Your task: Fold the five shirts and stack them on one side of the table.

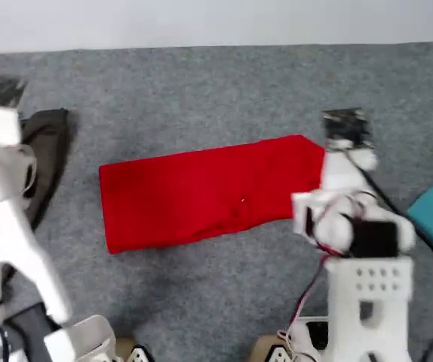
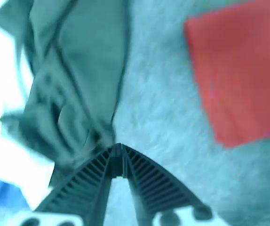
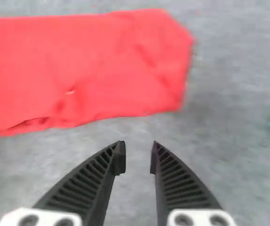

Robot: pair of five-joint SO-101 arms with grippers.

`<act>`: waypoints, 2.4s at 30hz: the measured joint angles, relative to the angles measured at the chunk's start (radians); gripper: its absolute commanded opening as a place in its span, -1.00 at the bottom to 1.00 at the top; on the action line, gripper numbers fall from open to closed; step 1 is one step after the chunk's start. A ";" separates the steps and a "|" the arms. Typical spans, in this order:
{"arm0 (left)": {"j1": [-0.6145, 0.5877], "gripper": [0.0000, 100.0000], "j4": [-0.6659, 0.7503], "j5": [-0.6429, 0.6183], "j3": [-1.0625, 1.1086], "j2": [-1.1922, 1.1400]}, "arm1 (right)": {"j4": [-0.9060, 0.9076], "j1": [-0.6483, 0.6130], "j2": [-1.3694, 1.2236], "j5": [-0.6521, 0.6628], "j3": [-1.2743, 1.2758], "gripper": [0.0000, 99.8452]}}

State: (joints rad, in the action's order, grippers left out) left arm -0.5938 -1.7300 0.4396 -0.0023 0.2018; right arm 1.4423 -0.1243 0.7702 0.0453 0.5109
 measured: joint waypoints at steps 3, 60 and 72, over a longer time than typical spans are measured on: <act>-0.114 -0.99 0.021 0.046 0.069 0.068 | -0.043 -0.133 -0.118 -0.061 -0.074 -0.89; -0.485 -0.99 0.133 0.152 0.446 0.233 | -0.009 -0.844 -2.036 -0.353 -1.924 -0.55; -0.485 -0.99 0.133 0.152 0.446 0.233 | -0.015 -0.844 -2.114 -0.336 -1.955 -0.56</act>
State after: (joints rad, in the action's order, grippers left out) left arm -1.0787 -1.5965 0.5915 0.4442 0.4350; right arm 1.4270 -0.9682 -1.3441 -0.2908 -1.4438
